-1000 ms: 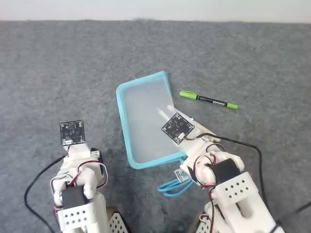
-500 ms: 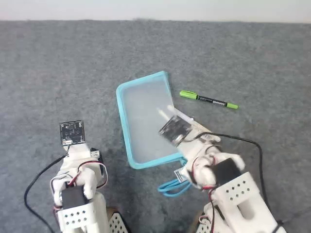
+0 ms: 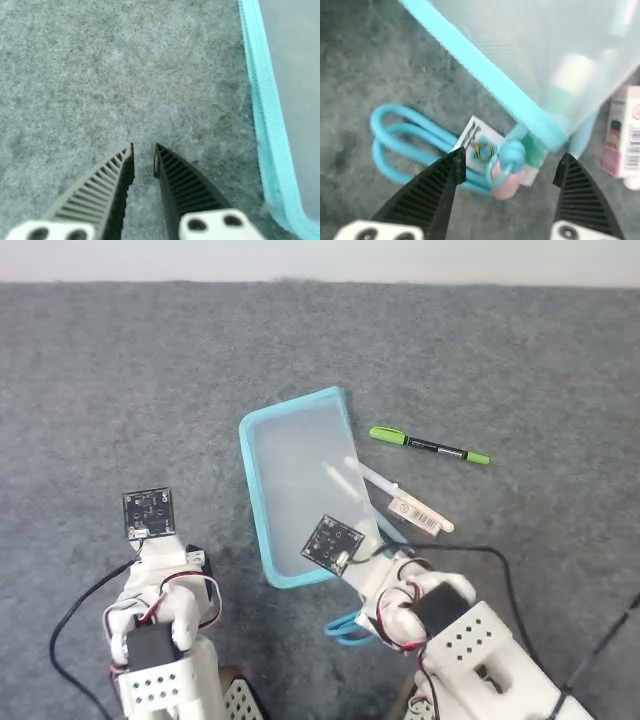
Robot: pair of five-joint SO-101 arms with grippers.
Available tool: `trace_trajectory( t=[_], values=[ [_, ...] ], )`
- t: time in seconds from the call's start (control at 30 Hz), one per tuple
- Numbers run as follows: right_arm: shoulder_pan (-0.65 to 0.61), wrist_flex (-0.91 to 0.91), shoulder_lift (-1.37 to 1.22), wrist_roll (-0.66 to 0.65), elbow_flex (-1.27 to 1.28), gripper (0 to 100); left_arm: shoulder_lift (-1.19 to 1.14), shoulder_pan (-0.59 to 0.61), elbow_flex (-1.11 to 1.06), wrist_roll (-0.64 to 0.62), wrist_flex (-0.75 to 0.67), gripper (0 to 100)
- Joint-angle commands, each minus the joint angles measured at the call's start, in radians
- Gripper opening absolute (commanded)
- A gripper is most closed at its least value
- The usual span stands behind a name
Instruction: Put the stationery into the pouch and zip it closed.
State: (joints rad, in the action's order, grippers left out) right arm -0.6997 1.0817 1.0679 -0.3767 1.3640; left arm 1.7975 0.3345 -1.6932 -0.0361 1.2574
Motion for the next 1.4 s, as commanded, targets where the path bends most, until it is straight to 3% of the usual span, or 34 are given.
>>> trace_trajectory(
  t=[0.0,0.1,0.27,0.33,0.47,0.6,0.87,1.07,1.23,1.37],
  values=[
    [-0.002,-0.094,0.022,0.009,0.025,27.3,0.02,-0.005,0.008,0.006,0.005,6],
    [-0.002,-0.099,0.024,0.009,0.021,25.3,0.02,-0.005,0.008,0.006,0.005,6],
    [0.038,-0.102,0.022,0.008,-0.037,4.3,0.02,-0.005,0.008,0.006,0.005,6],
    [0.071,-0.094,0.013,0.002,-0.077,0.3,0.02,-0.005,0.008,0.006,0.005,6],
    [0.127,-0.062,0.005,0.005,-0.198,6.2,0.02,-0.005,0.008,0.006,0.005,6],
    [0.154,-0.053,-0.122,0.008,-0.361,5.2,0.02,-0.005,0.008,0.006,0.005,6],
    [0.154,-0.11,-0.727,0.046,-0.793,4.8,0.02,-0.005,0.008,0.006,0.005,6],
    [0.148,-0.005,-1.098,0.074,-1.1,6.3,0.02,-0.005,0.008,0.006,0.005,6],
    [0.153,0.036,-1.136,0.132,-1.142,20.9,0.02,-0.005,0.008,0.006,0.005,6],
    [0.147,0.045,-1.043,0.152,-1.1,21.7,0.02,-0.005,0.008,0.006,0.005,6]
  ],
)
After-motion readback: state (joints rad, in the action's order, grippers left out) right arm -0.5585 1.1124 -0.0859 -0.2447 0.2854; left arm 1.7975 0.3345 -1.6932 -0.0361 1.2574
